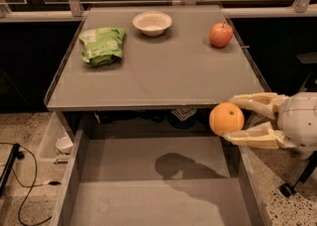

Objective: Place orange into top drawer

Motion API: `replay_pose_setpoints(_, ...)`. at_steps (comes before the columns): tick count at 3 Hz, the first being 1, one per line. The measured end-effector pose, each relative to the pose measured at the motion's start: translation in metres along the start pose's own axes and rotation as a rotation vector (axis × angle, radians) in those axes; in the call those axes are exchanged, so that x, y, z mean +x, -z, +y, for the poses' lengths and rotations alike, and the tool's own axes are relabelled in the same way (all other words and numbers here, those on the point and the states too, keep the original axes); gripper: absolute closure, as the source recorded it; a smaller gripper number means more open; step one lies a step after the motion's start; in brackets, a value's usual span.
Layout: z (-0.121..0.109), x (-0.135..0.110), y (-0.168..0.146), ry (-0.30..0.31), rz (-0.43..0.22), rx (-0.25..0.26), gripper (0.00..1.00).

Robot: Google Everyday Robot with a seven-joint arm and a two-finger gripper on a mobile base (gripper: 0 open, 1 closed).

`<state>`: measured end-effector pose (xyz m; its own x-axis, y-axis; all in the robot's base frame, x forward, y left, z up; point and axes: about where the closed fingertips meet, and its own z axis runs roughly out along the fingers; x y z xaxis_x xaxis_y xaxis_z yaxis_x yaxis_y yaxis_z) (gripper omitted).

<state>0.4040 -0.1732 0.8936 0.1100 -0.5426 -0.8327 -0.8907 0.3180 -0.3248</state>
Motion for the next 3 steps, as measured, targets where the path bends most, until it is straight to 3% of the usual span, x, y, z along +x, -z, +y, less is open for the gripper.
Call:
replay_pose_setpoints(1,0.000,-0.001,-0.001,0.001,0.000,-0.002,1.00)
replay_pose_setpoints(2,0.016,0.014,-0.021,-0.033,0.022,-0.030,1.00)
replay_pose_setpoints(3,0.056,0.054,-0.063,-0.092,0.090,-0.083,1.00)
